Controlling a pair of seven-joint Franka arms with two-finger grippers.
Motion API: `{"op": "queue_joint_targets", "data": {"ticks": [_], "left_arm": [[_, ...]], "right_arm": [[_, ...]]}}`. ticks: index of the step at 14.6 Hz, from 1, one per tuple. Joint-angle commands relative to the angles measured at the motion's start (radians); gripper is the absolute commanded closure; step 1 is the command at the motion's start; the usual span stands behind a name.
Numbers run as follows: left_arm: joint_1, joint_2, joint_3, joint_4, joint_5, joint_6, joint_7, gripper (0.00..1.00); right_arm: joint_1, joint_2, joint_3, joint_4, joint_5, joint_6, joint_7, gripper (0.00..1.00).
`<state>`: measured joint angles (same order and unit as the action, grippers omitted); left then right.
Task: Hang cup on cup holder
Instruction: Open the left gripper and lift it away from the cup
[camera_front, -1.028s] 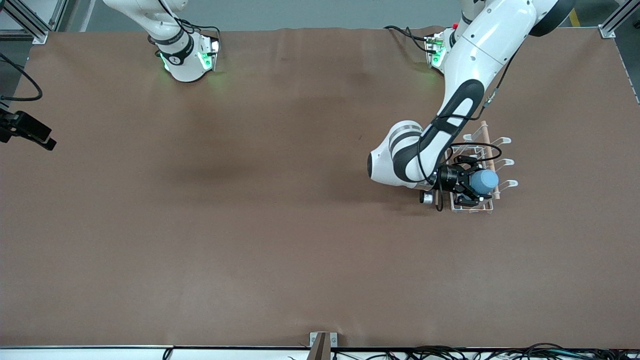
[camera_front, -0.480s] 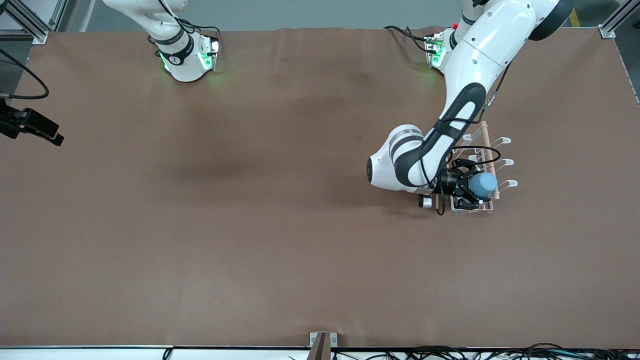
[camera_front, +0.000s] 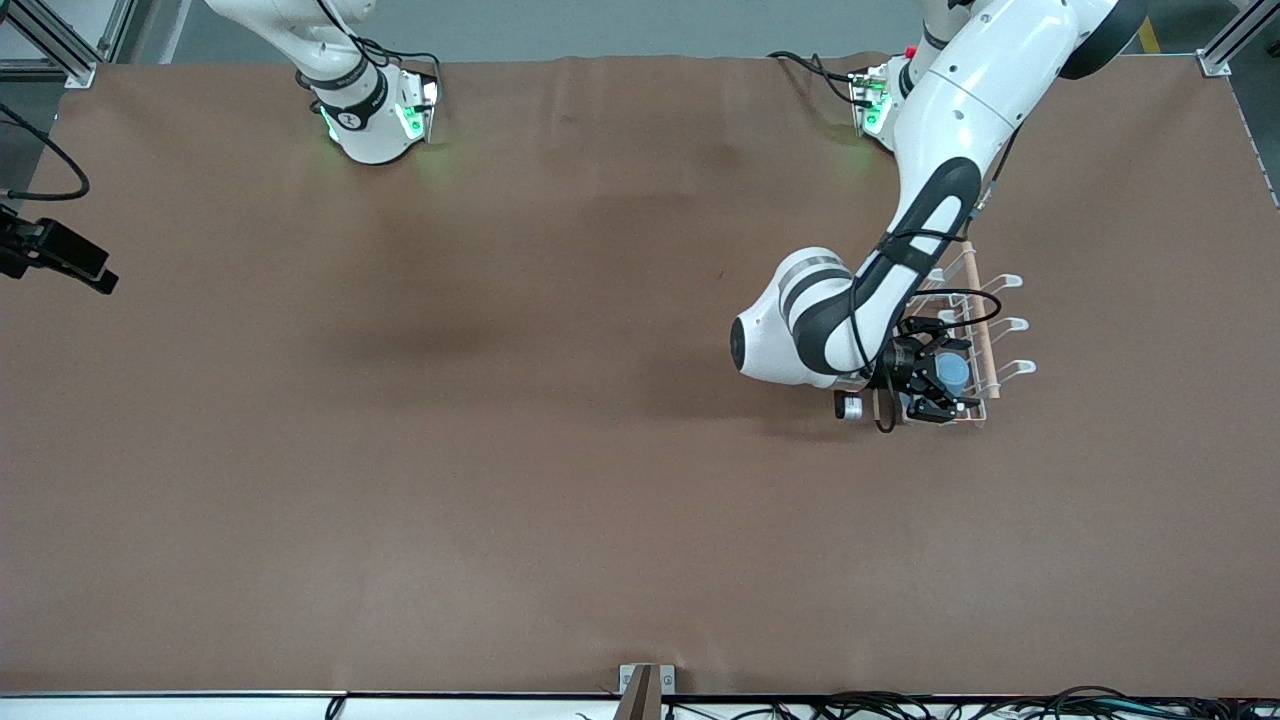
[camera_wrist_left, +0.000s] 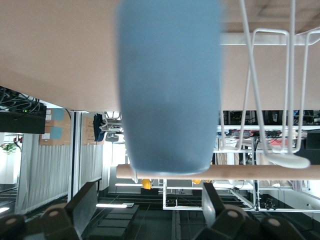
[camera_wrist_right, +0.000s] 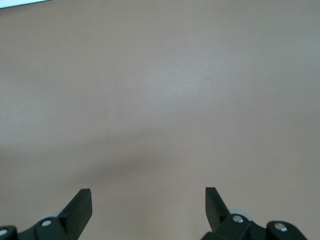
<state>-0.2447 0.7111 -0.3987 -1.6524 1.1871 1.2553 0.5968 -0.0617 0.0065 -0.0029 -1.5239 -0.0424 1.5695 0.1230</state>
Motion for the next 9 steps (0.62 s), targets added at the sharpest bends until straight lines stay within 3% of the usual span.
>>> {"op": "queue_joint_targets", "data": {"ticks": [1, 5, 6, 9], "left_arm": [[0.011, -0.065, -0.005, 0.000, -0.050, -0.007, -0.002, 0.04], [0.039, -0.137, -0.005, 0.072, -0.142, 0.015, -0.015, 0.04], [0.066, -0.166, -0.005, 0.092, -0.162, 0.056, -0.093, 0.03], [0.125, -0.252, 0.000, 0.175, -0.401, 0.127, -0.374, 0.00]], "right_arm": [[-0.006, -0.005, -0.002, 0.002, -0.010, 0.003, -0.008, 0.00], [-0.007, -0.005, -0.002, 0.001, -0.005, -0.003, -0.005, 0.00], [-0.007, -0.005, -0.002, 0.001, -0.007, -0.003, -0.005, 0.00], [-0.007, -0.005, -0.002, 0.001, -0.007, -0.003, -0.005, 0.00]]}}
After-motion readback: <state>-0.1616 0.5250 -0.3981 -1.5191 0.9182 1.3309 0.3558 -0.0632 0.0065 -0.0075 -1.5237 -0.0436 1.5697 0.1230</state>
